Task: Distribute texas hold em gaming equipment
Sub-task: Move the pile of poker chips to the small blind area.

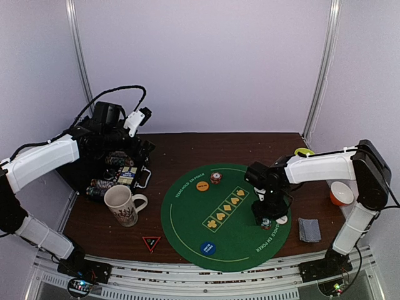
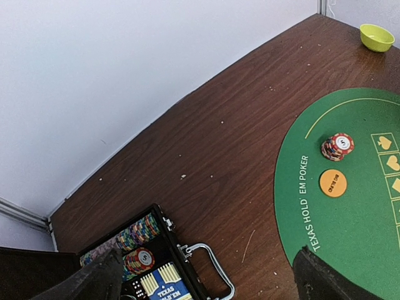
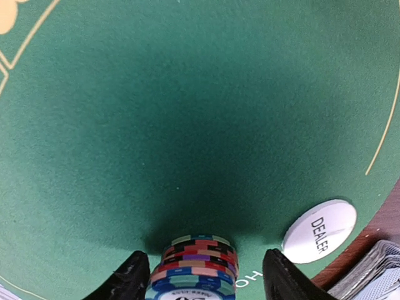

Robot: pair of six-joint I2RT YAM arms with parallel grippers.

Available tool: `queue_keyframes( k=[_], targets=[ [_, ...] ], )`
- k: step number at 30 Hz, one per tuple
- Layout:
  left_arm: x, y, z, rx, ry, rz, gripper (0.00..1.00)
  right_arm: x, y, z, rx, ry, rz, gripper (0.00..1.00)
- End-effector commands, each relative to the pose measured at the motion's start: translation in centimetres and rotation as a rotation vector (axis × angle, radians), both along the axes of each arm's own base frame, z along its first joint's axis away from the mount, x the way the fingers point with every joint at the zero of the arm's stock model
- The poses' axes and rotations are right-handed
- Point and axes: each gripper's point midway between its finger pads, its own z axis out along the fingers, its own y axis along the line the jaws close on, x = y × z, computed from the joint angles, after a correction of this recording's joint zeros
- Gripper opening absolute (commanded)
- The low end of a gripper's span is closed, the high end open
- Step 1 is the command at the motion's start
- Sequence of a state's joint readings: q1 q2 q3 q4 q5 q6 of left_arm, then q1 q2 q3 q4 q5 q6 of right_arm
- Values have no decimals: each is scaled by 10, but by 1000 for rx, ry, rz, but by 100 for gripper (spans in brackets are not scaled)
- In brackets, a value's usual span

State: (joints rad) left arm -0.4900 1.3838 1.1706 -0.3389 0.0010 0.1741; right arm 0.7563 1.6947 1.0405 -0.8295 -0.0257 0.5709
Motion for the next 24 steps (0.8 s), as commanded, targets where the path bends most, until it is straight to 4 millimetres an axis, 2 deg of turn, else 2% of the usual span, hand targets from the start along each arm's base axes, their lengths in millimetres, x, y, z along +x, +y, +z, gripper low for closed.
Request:
queue_keyframes(
  k=[1, 4, 8, 12, 14, 17, 24],
  targets=[
    [3, 0, 9, -11, -40, -4, 98, -9, 0, -11, -7, 29, -2, 62],
    [3, 0, 9, -10, -41, -5, 98, -16, -1, -16, -21, 43, 6, 58],
    [4, 0, 8, -11, -41, -5, 98, -24, -1, -22, -26, 60, 12, 47],
    [3, -1, 8, -11, -39, -7, 98, -28, -3, -23, -35, 64, 19, 43],
    [3, -1, 9, -11, -41, -7, 98, -30, -4, -24, -42, 67, 24, 44],
    [3, -1, 8, -11, -40, -7, 98, -33, -8, -26, -62, 72, 29, 51],
    [2, 0, 10, -11, -46, -7, 98, -39, -8, -30, -84, 85, 54, 53]
  ],
)
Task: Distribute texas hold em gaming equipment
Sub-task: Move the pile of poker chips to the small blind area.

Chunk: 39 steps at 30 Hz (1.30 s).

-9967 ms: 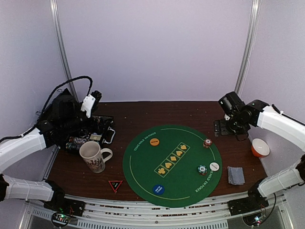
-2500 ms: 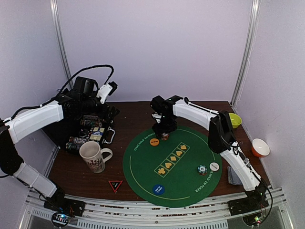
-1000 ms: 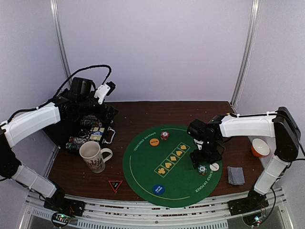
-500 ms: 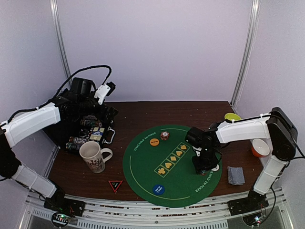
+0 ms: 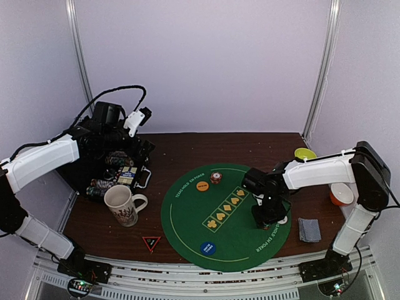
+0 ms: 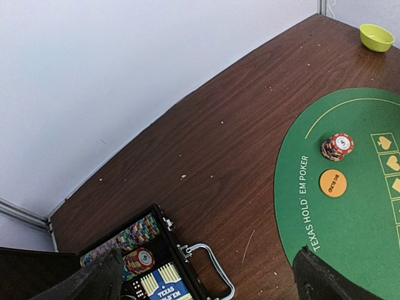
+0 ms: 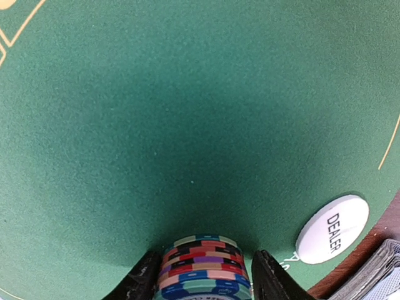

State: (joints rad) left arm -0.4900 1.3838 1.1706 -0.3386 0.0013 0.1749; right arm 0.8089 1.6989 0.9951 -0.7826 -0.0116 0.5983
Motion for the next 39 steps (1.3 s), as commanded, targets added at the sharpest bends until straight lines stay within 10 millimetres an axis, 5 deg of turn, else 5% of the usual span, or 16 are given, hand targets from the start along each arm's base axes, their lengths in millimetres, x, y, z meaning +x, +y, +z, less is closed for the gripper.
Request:
queue_keyframes(
  k=[1, 8, 14, 22, 31, 39],
  targets=[
    [2, 1, 11, -11, -47, -5, 98, -30, -15, -20, -75, 100, 30, 52],
    [1, 1, 14, -14, -54, -6, 98, -42, -6, -22, -21, 135, 49, 26],
    [-1, 2, 20, -21, -66, -6, 98, -60, 9, -21, -16, 157, 110, 16],
    [-8, 6, 30, -38, -94, -6, 98, -84, 64, -13, 44, 148, 240, 10],
    [-21, 13, 52, -63, -152, -2, 98, -113, 151, -11, 87, 139, 449, 11],
    [-35, 23, 75, -85, -219, 4, 98, -129, 166, -16, 60, 155, 509, 11]
  ],
)
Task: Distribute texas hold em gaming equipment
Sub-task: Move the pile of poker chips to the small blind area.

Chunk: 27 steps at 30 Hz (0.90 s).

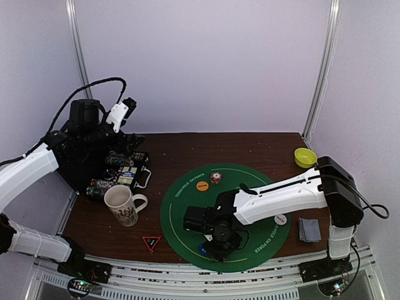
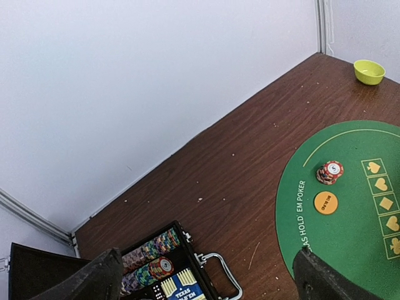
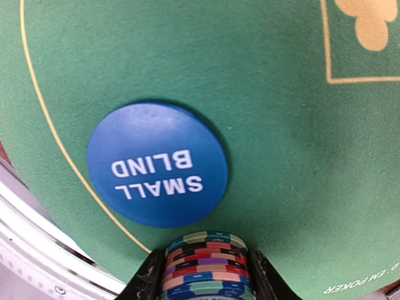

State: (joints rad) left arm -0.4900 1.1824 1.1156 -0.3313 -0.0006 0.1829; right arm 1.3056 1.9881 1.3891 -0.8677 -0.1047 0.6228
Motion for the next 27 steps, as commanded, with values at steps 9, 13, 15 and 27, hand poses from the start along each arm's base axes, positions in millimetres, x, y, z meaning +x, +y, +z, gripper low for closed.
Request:
queue_keyframes(
  k=[9, 13, 15, 27],
  targets=[
    [-8, 5, 24, -33, -92, -5, 98, -18, 1, -22, -69, 33, 56, 13],
    [-8, 5, 26, -35, -98, -6, 98, -15, -2, -24, -88, 13, 54, 26],
    [-7, 5, 25, -33, -96, -6, 98, -15, -2, -24, -88, 11, 55, 41],
    [-3, 0, 18, -29, -74, -17, 98, 4, 23, 26, -20, -67, 104, 100]
  ],
)
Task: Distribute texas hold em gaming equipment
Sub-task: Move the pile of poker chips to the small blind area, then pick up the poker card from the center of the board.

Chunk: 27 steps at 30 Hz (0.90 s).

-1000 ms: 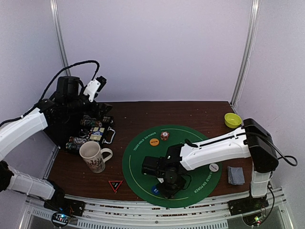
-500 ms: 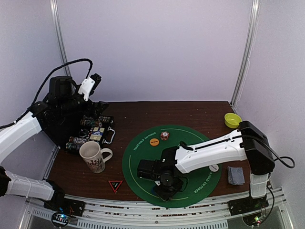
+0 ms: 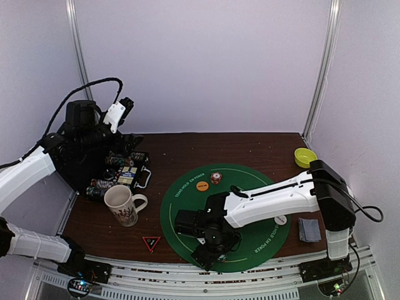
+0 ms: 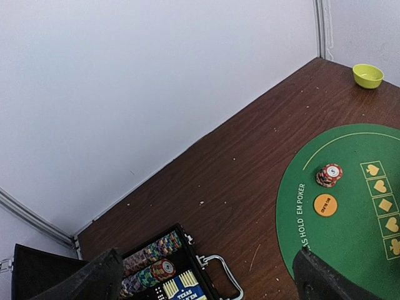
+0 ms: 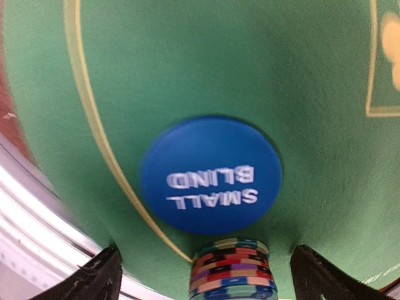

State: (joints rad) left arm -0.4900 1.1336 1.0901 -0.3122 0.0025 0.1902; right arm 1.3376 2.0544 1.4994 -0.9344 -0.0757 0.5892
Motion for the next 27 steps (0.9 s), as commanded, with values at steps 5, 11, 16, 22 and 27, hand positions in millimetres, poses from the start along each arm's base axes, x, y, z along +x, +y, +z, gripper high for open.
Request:
queue_keyframes(
  k=[5, 11, 16, 22, 27],
  targets=[
    [7, -6, 5, -12, -27, -22, 98, 37, 6, 91, 115, -119, -37, 100],
    [8, -9, 0, -14, -16, -29, 98, 78, -79, 116, 106, -161, -339, 100],
    [9, -14, -3, -26, 2, -50, 98, 98, -194, 103, -67, -215, -604, 100],
    [9, -20, -7, -57, 30, -67, 98, 98, -277, 94, -118, -238, -833, 100],
    [12, -23, -15, -52, 47, -66, 98, 92, -309, 79, -75, -203, -960, 100]
  ],
)
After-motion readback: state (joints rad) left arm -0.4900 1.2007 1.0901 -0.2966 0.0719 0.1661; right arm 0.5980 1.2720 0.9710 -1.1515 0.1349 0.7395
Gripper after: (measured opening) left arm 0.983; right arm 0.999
